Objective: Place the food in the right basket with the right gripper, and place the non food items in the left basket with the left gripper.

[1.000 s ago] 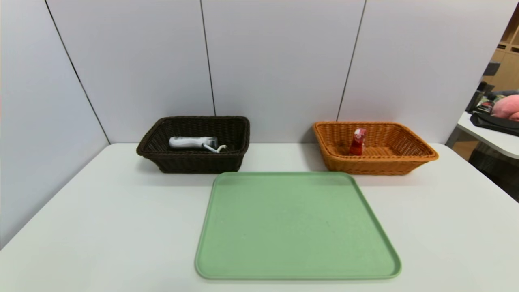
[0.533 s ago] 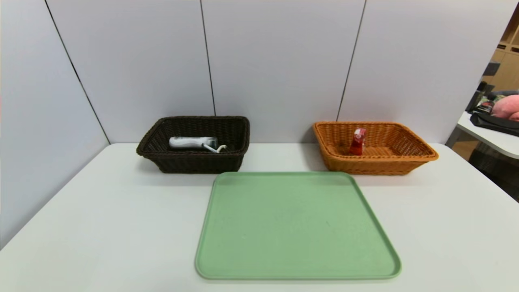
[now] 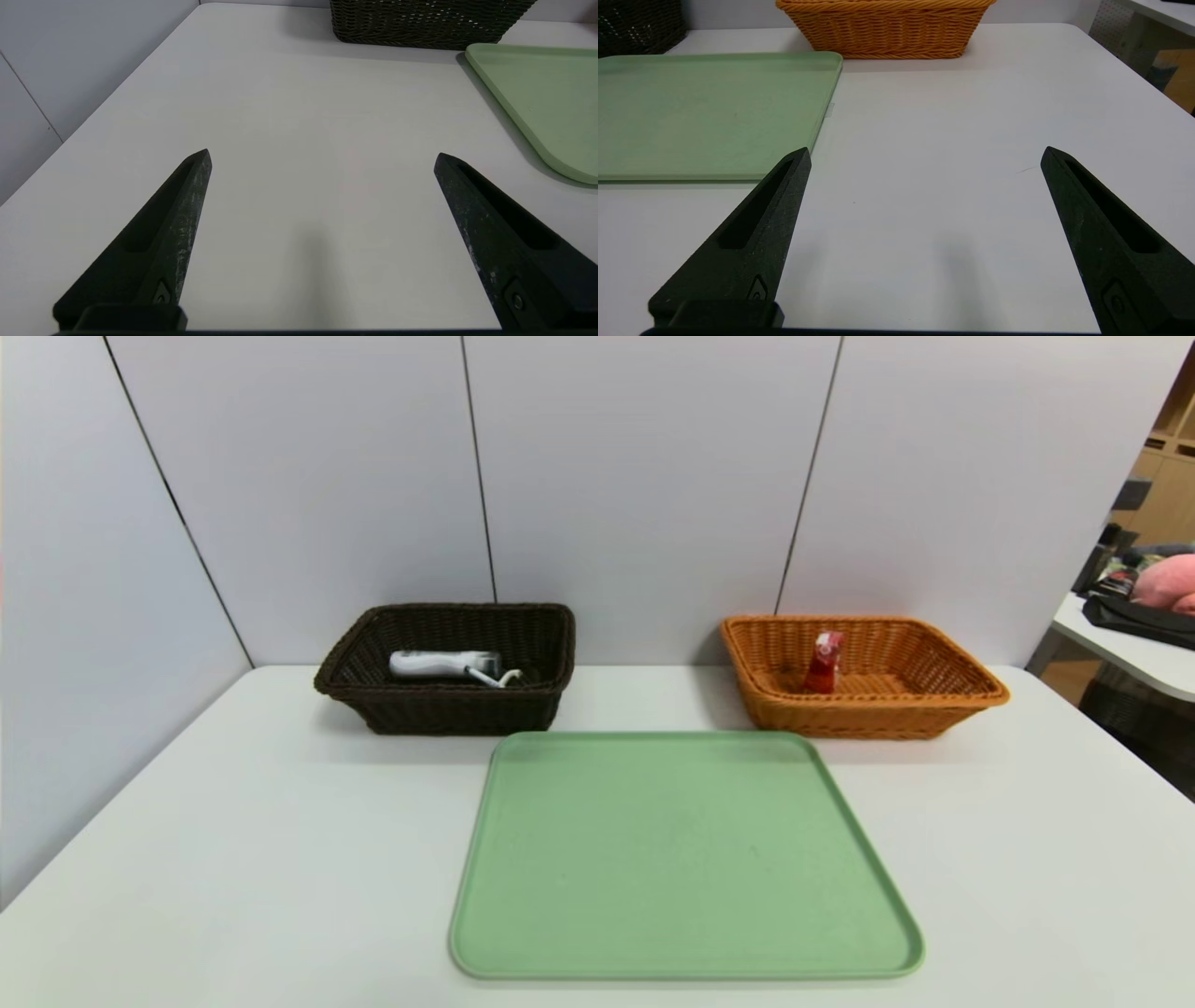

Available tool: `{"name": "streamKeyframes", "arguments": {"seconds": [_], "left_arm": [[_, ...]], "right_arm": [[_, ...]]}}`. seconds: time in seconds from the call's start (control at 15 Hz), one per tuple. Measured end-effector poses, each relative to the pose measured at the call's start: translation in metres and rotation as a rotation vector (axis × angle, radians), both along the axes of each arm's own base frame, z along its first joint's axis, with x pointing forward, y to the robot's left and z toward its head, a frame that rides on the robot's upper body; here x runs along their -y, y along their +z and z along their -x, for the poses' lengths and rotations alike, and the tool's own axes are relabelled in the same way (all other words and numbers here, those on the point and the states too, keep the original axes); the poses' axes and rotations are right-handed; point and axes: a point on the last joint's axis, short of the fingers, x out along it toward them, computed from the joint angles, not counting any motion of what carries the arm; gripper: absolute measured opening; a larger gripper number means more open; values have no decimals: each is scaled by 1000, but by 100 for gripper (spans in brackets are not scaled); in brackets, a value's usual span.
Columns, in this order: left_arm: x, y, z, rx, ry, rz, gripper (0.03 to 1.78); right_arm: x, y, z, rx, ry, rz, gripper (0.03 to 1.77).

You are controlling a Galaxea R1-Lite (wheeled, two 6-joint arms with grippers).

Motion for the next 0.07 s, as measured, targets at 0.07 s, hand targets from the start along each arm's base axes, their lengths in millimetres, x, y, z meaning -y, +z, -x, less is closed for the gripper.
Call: {"name": "streamKeyframes", "arguments": {"seconds": [0.07], "left_arm": [[0, 0, 0, 0, 0, 0, 169]], "right_arm": [[0, 0, 0, 0, 0, 0, 170]]}}
